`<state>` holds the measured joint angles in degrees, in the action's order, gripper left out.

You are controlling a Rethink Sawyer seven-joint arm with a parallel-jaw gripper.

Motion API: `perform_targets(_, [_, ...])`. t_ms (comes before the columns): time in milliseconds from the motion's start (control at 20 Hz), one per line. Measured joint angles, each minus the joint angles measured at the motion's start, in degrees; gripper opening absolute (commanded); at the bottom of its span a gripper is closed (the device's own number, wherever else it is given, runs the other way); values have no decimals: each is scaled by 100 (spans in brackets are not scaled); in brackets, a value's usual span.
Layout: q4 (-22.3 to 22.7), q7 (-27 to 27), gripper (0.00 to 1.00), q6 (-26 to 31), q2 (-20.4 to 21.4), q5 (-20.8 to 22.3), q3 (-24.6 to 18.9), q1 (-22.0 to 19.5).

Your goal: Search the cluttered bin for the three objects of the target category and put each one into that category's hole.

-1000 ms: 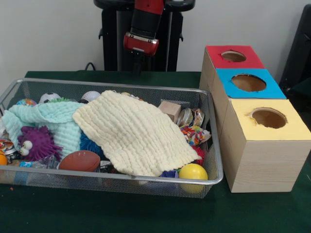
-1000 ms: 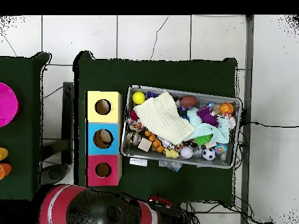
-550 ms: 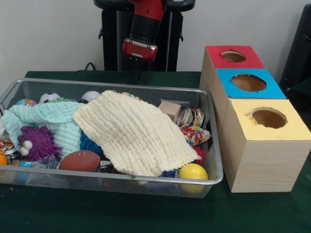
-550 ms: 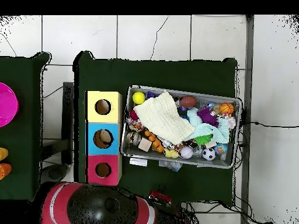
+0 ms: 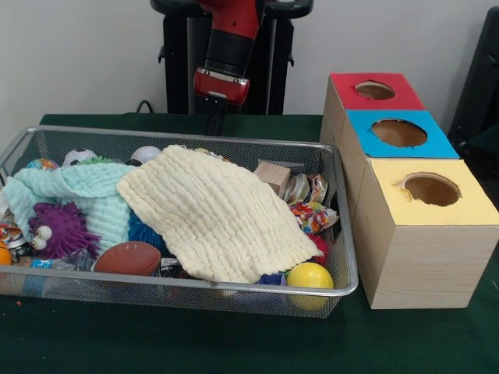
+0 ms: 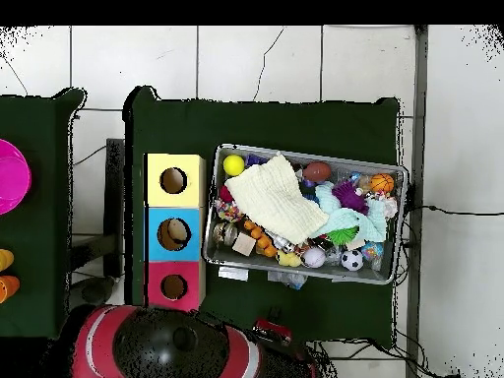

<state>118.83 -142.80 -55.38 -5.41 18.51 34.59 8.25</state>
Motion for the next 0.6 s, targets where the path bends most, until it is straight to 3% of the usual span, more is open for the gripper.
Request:
perform_targets(250, [-41,0,0,-20,11,128,7,-78])
perform_targets(600, [2,1,0,-483,-256,-246,116,98])
